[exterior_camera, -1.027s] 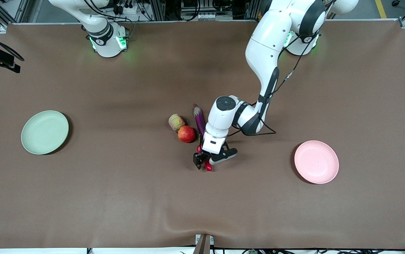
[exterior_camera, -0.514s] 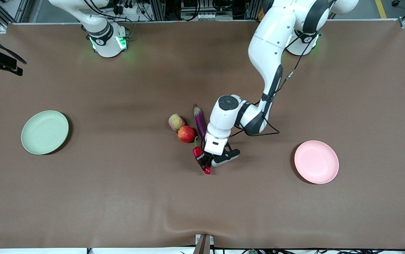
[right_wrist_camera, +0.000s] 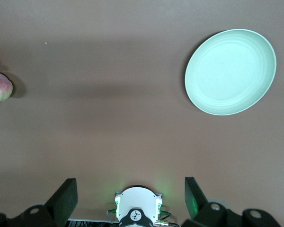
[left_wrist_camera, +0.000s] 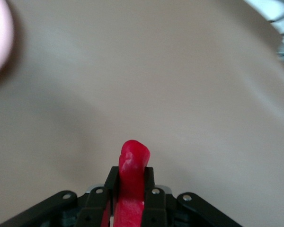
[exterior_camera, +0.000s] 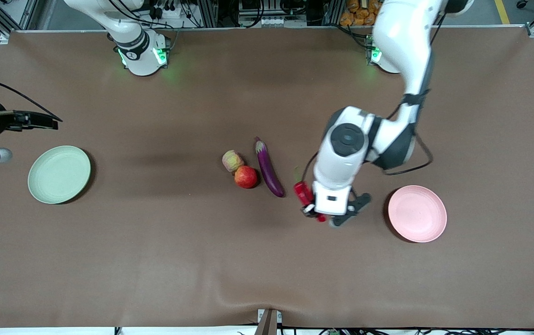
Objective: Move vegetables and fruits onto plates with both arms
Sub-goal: 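Carry the pepper over the pink plate while the right gripper reaches the apple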
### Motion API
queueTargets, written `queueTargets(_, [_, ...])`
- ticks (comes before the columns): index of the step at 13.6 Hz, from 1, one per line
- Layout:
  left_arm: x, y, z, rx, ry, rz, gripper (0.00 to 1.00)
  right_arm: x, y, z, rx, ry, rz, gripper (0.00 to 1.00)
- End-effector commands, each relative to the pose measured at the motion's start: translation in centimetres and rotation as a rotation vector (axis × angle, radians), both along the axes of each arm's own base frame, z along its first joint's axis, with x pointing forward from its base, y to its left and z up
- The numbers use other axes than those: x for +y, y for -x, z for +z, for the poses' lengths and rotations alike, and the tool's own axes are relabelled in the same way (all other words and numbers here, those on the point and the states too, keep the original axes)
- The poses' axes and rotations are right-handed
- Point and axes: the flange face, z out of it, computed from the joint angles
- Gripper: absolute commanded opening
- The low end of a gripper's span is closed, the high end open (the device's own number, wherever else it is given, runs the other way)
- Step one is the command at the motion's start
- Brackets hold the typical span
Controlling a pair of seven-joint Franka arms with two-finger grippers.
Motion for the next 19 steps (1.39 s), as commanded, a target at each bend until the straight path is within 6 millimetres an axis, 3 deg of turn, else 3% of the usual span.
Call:
queueTargets(1, [9.7, 0.0, 1.5, 0.071, -0.016, -0.085, 0.00, 2.7, -2.0, -4.0, 0.050, -0.013, 0.030, 1.00])
queueTargets(3, [16.7, -0.8, 0.0, 0.081, -0.038, -0.179, 0.00, 5.5, -3.7, -6.8, 0.044, -0.026, -0.069, 1.00])
queueTargets(6, [23.8, -1.5, -4.8, 0.006, -0.177, -0.264, 0.00, 13.1, -4.9, -10.8, 0.018, -0.025, -0.138, 1.00])
queueTargets(8, [26.2, -2.2, -8.9, -0.041, -0.239, -0.317, 0.00, 17.2, -4.9, -14.2, 0.009, -0.076, -0.262, 1.00])
queueTargets(12, [29.6, -2.1, -14.3, 0.022, -0.359, -0.402, 0.00, 27.3, -3.8, -19.1, -0.011, -0.089, -0.395, 1.00])
queueTargets(14, [31.2, -2.1, -14.4, 0.034, -0.399, -0.430, 0.04, 33.2, -3.3, -22.5, -0.072, -0.067, -0.477, 1.00])
queueTargets(15, [31.0, -2.3, -13.9, 0.032, -0.402, -0.450, 0.71, 35.7, -3.1, -24.3, -0.105, -0.067, -0.515, 1.00])
queueTargets(16, [30.8, -2.3, -13.5, 0.030, -0.405, -0.471, 1.00, 37.7, -2.8, -25.9, -0.140, -0.071, -0.549, 1.00])
queueTargets(18, [29.5, -2.2, -11.1, 0.039, -0.401, -0.477, 1.00, 41.2, -1.9, -28.3, -0.165, -0.081, -0.584, 1.00])
queueTargets(19, [27.8, -1.9, -9.5, 0.053, -0.382, -0.482, 1.00, 42.7, -1.5, -29.4, -0.168, -0.078, -0.639, 1.00])
